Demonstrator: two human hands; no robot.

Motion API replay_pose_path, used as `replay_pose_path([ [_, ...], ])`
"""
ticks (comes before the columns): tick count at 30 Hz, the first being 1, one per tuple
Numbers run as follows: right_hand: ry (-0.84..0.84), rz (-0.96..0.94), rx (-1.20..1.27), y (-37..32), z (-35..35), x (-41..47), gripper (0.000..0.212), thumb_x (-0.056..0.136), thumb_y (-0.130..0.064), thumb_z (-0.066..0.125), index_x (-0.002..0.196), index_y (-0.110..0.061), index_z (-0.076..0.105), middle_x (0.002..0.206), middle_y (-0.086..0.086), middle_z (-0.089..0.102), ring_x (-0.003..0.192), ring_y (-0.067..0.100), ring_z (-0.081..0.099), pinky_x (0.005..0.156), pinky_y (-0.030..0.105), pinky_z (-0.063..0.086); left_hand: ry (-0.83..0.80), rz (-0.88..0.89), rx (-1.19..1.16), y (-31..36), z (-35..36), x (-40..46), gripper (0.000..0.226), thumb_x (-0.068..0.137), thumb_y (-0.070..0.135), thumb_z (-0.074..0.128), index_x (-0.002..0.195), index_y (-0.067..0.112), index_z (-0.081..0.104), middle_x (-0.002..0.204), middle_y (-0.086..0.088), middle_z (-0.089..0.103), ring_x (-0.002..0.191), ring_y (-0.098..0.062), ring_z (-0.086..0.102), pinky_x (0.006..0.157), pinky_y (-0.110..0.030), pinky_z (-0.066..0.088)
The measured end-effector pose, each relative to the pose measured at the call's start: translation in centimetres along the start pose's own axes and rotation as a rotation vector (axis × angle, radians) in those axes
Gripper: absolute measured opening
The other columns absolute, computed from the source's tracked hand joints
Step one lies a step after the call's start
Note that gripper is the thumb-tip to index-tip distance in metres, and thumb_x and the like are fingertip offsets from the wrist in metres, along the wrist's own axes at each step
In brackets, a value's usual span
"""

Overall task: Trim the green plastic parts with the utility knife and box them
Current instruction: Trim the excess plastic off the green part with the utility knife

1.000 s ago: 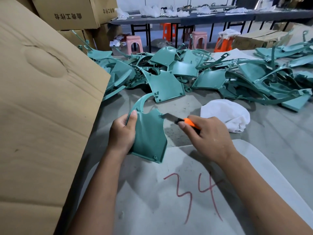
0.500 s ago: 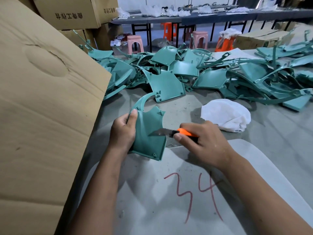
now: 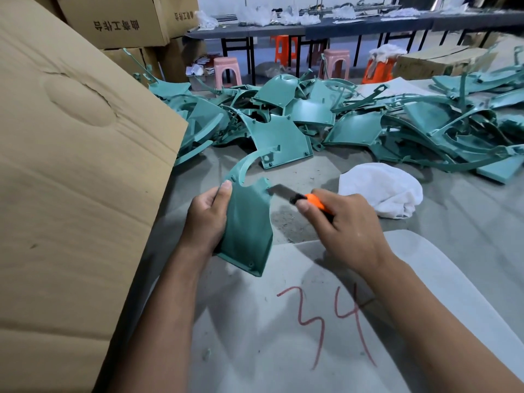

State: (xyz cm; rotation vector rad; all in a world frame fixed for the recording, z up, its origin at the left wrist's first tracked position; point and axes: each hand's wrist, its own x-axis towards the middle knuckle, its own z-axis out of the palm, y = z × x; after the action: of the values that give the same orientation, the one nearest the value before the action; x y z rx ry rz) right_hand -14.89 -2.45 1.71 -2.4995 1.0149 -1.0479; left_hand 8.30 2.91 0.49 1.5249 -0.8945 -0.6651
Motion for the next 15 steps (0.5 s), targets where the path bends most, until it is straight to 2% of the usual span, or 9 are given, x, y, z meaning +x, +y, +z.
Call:
replay_pose_path([
  [1, 0.051, 0.030, -0.039, 0.1, -0.1, 0.1, 0.052, 0.100, -0.066, 0.036, 0.067, -0.026, 0.040, 0.048, -0.008, 0.041, 0.045, 0.011, 0.044, 0.049, 0.029, 0.028, 0.010, 0.003, 0.005, 0.1, 0.1, 0.0, 0.059, 0.086, 0.062, 0.052, 0.091, 0.007, 0.070, 0.083, -0.008, 0.073, 0.077, -0.019, 0.065, 0.072, -0.038, 0.053],
  [3, 0.104, 0.006, -0.039, -0.1, -0.1, -0.1, 0.051, 0.102, -0.064, 0.038, 0.068, -0.025, 0.039, 0.048, -0.008, 0.038, 0.045, 0.014, 0.043, 0.049, 0.031, 0.028, 0.034, 0.012, -0.003, 0.4, 0.5, 0.0, 0.061, 0.091, 0.057, 0.053, 0.094, -0.003, 0.065, 0.084, -0.017, 0.071, 0.078, -0.022, 0.063, 0.075, -0.044, 0.055],
  [5, 0.044, -0.106, 0.086, -0.9, 0.1, -0.4, 0.047, 0.103, -0.061, 0.042, 0.070, -0.028, 0.039, 0.050, -0.009, 0.038, 0.045, 0.013, 0.043, 0.048, 0.031, 0.030, 0.041, 0.018, -0.023, 0.7, 0.9, -0.2, 0.056, 0.099, 0.050, 0.053, 0.097, -0.004, 0.066, 0.096, -0.027, 0.072, 0.081, -0.030, 0.068, 0.080, -0.055, 0.058],
  [6, 0.003, -0.154, 0.141, -1.2, 0.2, -0.5, 0.045, 0.104, -0.060, 0.042, 0.071, -0.030, 0.038, 0.051, -0.009, 0.037, 0.046, 0.013, 0.042, 0.049, 0.029, 0.030, 0.035, 0.013, -0.037, 0.7, 1.1, -0.3, 0.052, 0.103, 0.046, 0.052, 0.096, -0.003, 0.068, 0.097, -0.025, 0.073, 0.081, -0.032, 0.069, 0.080, -0.056, 0.058],
  [8, -0.005, -0.162, 0.156, -1.2, 0.4, -0.4, 0.044, 0.104, -0.060, 0.042, 0.071, -0.031, 0.038, 0.052, -0.010, 0.038, 0.046, 0.013, 0.043, 0.050, 0.026, 0.029, 0.011, -0.004, -0.080, 0.7, 1.1, -0.4, 0.046, 0.106, 0.042, 0.049, 0.092, 0.005, 0.072, 0.083, -0.015, 0.076, 0.073, -0.024, 0.070, 0.068, -0.045, 0.060],
  [11, 0.131, -0.003, 0.019, -0.6, 0.2, 0.2, 0.049, 0.103, -0.060, 0.040, 0.069, -0.025, 0.040, 0.050, -0.008, 0.040, 0.045, 0.013, 0.043, 0.047, 0.031, 0.029, -0.034, -0.029, -0.182, 0.9, 0.8, -0.5, 0.044, 0.107, 0.039, 0.047, 0.084, 0.014, 0.074, 0.067, -0.002, 0.071, 0.058, -0.014, 0.067, 0.050, -0.026, 0.054],
  [13, 0.224, 0.085, -0.027, 0.0, -0.1, 0.1, 0.048, 0.103, -0.058, 0.040, 0.067, -0.027, 0.032, 0.049, -0.007, 0.036, 0.046, 0.014, 0.038, 0.049, 0.033, 0.026, -0.049, -0.036, -0.227, 1.0, 0.9, -0.5, 0.045, 0.108, 0.039, 0.046, 0.083, 0.018, 0.077, 0.064, -0.001, 0.069, 0.056, -0.014, 0.066, 0.048, -0.024, 0.052],
  [15, 0.219, 0.069, 0.063, 0.1, -0.3, -0.1, 0.047, 0.104, -0.056, 0.042, 0.067, -0.029, 0.031, 0.051, -0.006, 0.036, 0.047, 0.015, 0.037, 0.049, 0.036, 0.028, -0.046, -0.038, -0.218, 0.9, 1.3, -0.5, 0.044, 0.107, 0.040, 0.047, 0.081, 0.028, 0.080, 0.066, 0.000, 0.071, 0.060, -0.014, 0.068, 0.053, -0.028, 0.055],
])
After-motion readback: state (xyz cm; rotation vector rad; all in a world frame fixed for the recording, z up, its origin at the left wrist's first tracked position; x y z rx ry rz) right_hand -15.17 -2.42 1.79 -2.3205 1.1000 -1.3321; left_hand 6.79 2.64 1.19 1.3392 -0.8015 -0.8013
